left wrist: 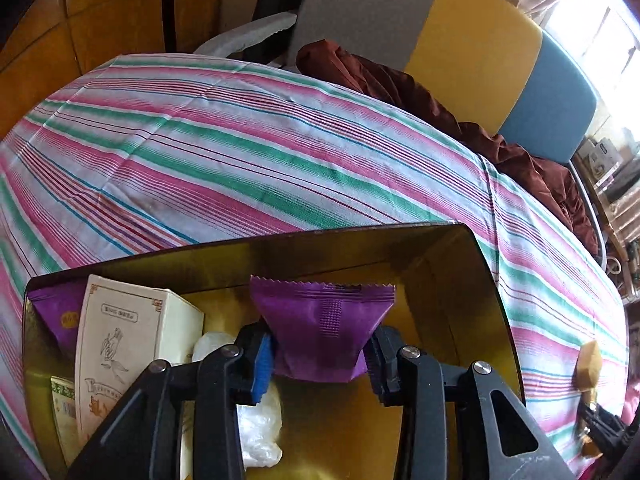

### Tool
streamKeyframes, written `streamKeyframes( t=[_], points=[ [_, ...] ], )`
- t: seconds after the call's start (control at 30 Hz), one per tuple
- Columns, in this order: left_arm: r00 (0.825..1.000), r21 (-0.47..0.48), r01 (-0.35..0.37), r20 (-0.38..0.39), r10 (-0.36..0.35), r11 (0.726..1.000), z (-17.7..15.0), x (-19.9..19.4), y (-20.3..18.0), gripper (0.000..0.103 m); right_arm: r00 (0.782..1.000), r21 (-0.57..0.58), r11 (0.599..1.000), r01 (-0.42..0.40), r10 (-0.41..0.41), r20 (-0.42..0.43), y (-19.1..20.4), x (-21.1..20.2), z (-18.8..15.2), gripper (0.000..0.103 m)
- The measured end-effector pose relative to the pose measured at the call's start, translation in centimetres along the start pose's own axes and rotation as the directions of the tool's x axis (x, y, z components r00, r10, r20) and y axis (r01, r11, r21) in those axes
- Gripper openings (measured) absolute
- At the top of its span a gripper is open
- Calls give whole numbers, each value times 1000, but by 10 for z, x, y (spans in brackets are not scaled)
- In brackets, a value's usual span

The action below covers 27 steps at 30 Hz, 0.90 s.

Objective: Organize objects
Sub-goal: 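Carry the purple packet into the gold tray and open the left gripper, then carry the WEIDAN cracker pack into the gold tray and open the right gripper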

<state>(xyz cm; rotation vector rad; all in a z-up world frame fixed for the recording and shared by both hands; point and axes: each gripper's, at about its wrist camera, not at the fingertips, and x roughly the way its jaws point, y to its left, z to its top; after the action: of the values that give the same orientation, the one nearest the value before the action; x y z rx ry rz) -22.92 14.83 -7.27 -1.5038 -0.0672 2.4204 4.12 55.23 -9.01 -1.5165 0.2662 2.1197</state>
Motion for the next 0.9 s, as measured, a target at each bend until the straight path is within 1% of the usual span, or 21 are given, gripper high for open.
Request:
streamKeyframes(
  t=[0.03, 0.07, 0.1, 0.17, 0.3, 0.37, 0.47, 0.53, 0.7, 0.9],
  points=[
    [1000, 5, 1, 6, -1, 1000, -2, -3, 1, 42, 1000, 0, 1000, 0, 0, 0, -1, 0, 0, 49],
    [1000, 10, 4, 17, -4, 1000, -4, -7, 1, 49, 1000, -1, 1000, 0, 0, 0, -1, 0, 0, 49],
    [999, 11, 9, 31, -10, 1000, -5, -11, 2, 58, 1000, -1, 1000, 1, -1, 1, 0, 0, 0, 49],
    [998, 16, 22, 63, -23, 1000, -6, -18, 3, 65, 1000, -2, 1000, 2, -2, 2, -1, 0, 1, 49],
    [993, 42, 15, 113, -20, 999, -2, -35, 3, 65, 1000, 0, 1000, 4, -4, 3, 2, -2, 1, 49],
    [987, 66, 5, 158, -15, 998, -6, -49, -1, 64, 1000, 0, 1000, 4, -4, 3, 0, -1, 1, 49],
    [974, 112, -28, 226, 2, 993, -22, -74, -6, 64, 1000, 0, 1000, 5, -5, 4, 0, 0, 1, 49],
    [967, 129, -37, 253, 4, 991, -36, -87, -8, 65, 1000, -1, 1000, 7, -7, 4, -1, 0, 1, 49],
    [958, 164, -40, 287, -8, 986, -72, -109, -9, 65, 1000, -7, 1000, 17, -17, 7, 1, -1, 2, 49],
    [954, 181, -54, 299, -2, 982, -100, -120, -7, 65, 1000, -9, 1000, 25, -25, 10, 3, -3, 0, 49]
  ],
)
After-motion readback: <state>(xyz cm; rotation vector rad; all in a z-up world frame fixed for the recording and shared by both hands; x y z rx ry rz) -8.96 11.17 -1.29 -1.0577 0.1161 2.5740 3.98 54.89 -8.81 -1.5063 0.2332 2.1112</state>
